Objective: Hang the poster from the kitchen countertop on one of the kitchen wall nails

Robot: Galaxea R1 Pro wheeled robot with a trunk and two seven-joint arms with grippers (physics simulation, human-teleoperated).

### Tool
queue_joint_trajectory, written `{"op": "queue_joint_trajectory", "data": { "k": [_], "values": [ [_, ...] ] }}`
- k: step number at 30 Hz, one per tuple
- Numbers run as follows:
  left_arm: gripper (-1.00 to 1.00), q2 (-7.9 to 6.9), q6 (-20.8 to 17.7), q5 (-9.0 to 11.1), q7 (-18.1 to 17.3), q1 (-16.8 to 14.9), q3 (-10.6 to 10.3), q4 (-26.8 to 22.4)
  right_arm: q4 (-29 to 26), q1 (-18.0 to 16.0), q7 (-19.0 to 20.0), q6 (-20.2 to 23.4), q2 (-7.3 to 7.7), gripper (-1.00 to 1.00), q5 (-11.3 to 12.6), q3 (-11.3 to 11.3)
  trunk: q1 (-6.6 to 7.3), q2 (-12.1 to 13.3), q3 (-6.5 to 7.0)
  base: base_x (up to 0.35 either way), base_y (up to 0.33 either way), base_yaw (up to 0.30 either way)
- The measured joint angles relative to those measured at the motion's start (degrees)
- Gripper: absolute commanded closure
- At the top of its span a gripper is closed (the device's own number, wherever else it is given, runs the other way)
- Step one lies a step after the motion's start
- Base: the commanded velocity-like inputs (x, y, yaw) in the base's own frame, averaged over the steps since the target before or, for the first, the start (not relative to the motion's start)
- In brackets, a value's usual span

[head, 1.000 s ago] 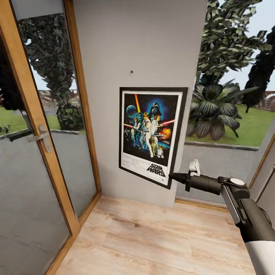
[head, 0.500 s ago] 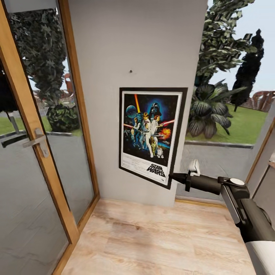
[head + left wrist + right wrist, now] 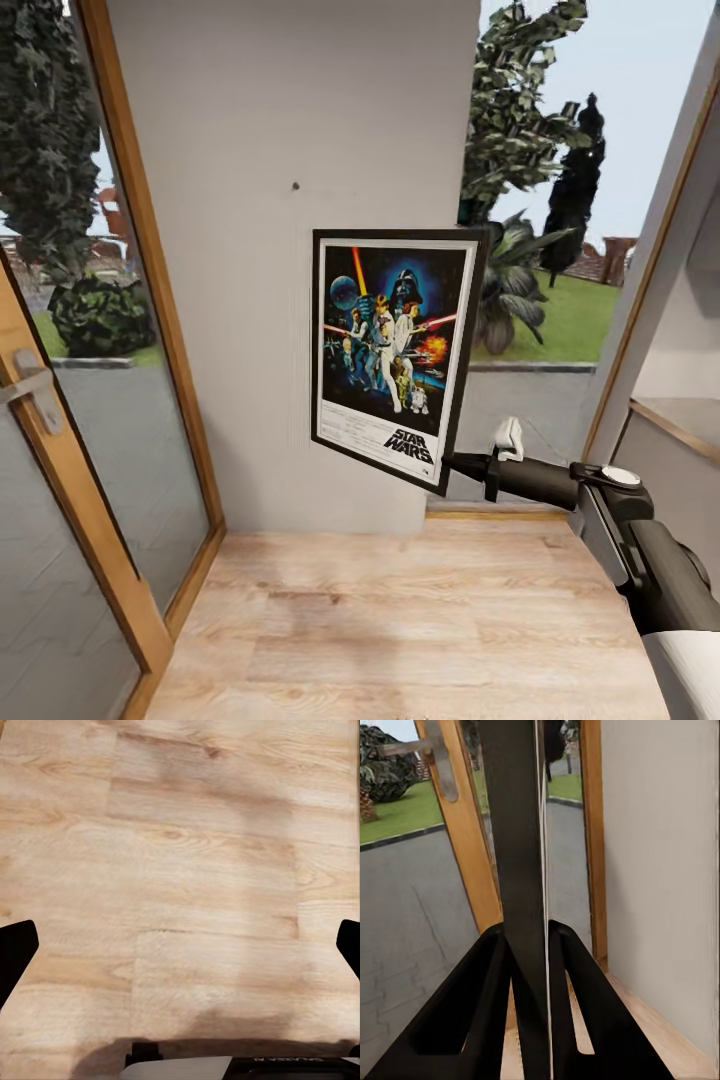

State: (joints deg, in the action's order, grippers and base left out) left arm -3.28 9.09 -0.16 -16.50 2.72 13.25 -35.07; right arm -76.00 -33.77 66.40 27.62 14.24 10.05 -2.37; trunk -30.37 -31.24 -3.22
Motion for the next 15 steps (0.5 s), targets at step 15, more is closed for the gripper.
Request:
{"op": "queue_joint_trajectory", "data": {
  "k": [15],
  "values": [
    [-1.0,-0.33,0.01,0.0,0.01,0.02,0.07,-0.09,-0.03,-0.02,0.11,-0.08,-0.02,1.0,-0.11,0.02,0.03,-0.01,0.0,0.118,0.014,-0.041]
  ]
}}
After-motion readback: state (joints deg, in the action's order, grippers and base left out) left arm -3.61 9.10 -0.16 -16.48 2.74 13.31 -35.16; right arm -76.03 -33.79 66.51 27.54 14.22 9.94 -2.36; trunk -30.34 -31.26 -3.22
